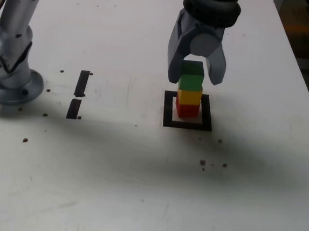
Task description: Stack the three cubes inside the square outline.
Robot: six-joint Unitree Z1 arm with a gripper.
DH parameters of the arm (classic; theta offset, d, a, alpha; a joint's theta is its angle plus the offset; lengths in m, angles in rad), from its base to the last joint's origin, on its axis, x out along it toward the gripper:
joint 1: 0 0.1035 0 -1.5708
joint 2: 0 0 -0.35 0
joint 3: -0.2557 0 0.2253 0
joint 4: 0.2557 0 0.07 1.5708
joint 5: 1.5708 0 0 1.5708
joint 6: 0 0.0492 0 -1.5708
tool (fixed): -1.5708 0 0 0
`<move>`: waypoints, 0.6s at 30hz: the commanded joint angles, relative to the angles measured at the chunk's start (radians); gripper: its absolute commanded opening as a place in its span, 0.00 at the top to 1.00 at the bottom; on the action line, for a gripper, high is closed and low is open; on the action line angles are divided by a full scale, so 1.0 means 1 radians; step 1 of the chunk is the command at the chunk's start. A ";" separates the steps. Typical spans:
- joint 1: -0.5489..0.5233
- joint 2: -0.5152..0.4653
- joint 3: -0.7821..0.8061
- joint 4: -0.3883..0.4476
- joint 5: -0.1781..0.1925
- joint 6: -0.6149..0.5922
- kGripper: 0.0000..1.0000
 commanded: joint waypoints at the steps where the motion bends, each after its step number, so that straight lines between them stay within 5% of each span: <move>1: 0.003 -0.010 0.000 0.010 0.000 0.000 0.05; 11: 0.006 -0.241 -0.025 0.114 -0.002 -0.013 0.00; 18: 0.040 -0.468 0.263 0.097 0.014 0.035 0.00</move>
